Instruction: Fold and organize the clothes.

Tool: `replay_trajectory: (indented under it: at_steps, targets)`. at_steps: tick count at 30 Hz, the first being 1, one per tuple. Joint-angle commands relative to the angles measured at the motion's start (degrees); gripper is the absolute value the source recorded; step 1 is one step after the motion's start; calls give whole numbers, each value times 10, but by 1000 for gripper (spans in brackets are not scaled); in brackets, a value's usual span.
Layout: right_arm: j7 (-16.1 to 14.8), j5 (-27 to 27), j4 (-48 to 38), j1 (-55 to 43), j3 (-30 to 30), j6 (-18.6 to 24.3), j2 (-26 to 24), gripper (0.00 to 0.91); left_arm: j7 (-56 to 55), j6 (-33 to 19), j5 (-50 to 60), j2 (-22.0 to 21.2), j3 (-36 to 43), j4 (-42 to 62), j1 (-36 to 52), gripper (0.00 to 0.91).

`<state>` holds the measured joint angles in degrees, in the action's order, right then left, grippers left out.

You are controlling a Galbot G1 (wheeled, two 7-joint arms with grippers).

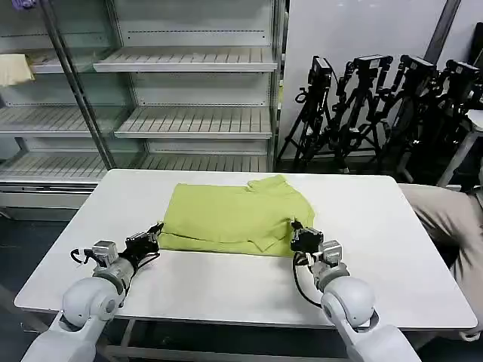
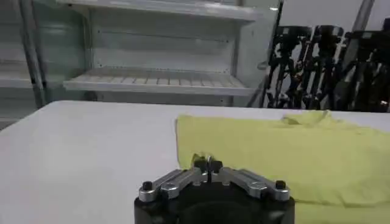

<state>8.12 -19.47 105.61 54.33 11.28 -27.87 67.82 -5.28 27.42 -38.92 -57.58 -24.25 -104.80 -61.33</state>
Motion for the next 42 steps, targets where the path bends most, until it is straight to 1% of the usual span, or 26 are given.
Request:
replay_trajectory:
  at_steps: [1, 5, 6, 7, 8, 12, 16, 18, 21, 22, 23, 24, 26, 27, 30, 34, 35, 36, 37, 38, 39, 40, 41, 42]
  targets:
    - [-5, 9, -40, -28, -3, 4, 5, 0, -1, -4, -1, -2, 11, 33, 17, 10]
    - [-7, 7, -41, -22, -5, 2, 9, 0, 0, -8, 7, -2, 13, 38, 17, 20]
    - [-6, 11, -39, -20, -6, -1, 9, 242, 0, -9, 11, -1, 14, 39, 18, 907]
    - [-6, 15, -39, -19, -8, -6, 10, 887, 3, -12, 17, -1, 14, 42, 18, 907]
    - [-10, 15, -41, -18, -8, 0, 12, 907, 4, -14, 19, -1, 14, 44, 19, 907]
    - [-8, 14, -53, -20, -2, 16, 19, 907, 5, -21, 19, 2, 9, 43, 19, 907]
    - [-2, 7, -40, -15, 13, 13, 13, 907, 10, -21, 15, 16, -9, 10, 0, 907]
    - [2, -1, -18, 1, 22, 3, 3, 907, 10, -18, 8, 28, -22, -17, -23, 907]
    - [5, -8, 25, 35, 33, -13, -11, 907, 2, -3, 7, 32, -30, -46, -43, 907]
    - [6, -8, 34, 45, 36, -19, -14, 907, -1, 6, 3, 32, -30, -53, -49, 907]
    - [12, -8, 52, 79, 42, -31, -18, 907, -3, 23, 3, 31, -30, -58, -55, 907]
    - [14, -7, 61, 89, 43, -33, -19, 907, -5, 31, 4, 31, -29, -62, -60, 907]
    - [21, -5, 77, 115, 53, -41, -23, 907, -4, 53, 9, 32, -24, -63, -67, 907]
    - [22, -3, 79, 119, 57, -43, -23, 907, -1, 56, 18, 32, -21, -58, -68, 907]
    - [29, -7, 71, 127, 68, -50, -22, 907, 0, 57, 32, 29, -12, -37, -55, 907]
    - [24, -12, 73, 135, 71, -52, -24, 907, -4, 57, 40, 26, -10, -10, -42, 907]
    - [20, -14, 74, 138, 72, -52, -25, 544, -6, 56, 43, 26, -10, -5, -41, 907]
    - [20, -21, 74, 138, 71, -52, -23, 544, -10, 54, 47, 26, -10, -5, -41, 907]
    - [21, -30, 73, 139, 71, -52, -22, 0, -10, 53, 48, 27, -9, -6, -41, 877]
    - [21, -35, 72, 139, 71, -52, -22, 0, -11, 54, 48, 28, -8, -8, -41, 635]
    - [21, -36, 70, 139, 70, -52, -21, 0, -12, 54, 48, 27, -8, -9, -40, 171]
    - [21, -36, 67, 138, 69, -52, -19, 0, -12, 54, 47, 27, -7, -9, -39, 60]
    - [22, -38, 64, 137, 69, -52, -18, 0, -12, 55, 46, 27, -7, -9, -39, 20]
    - [23, -41, 62, 136, 69, -52, -17, 0, -12, 55, 45, 26, -6, -9, -39, 20]
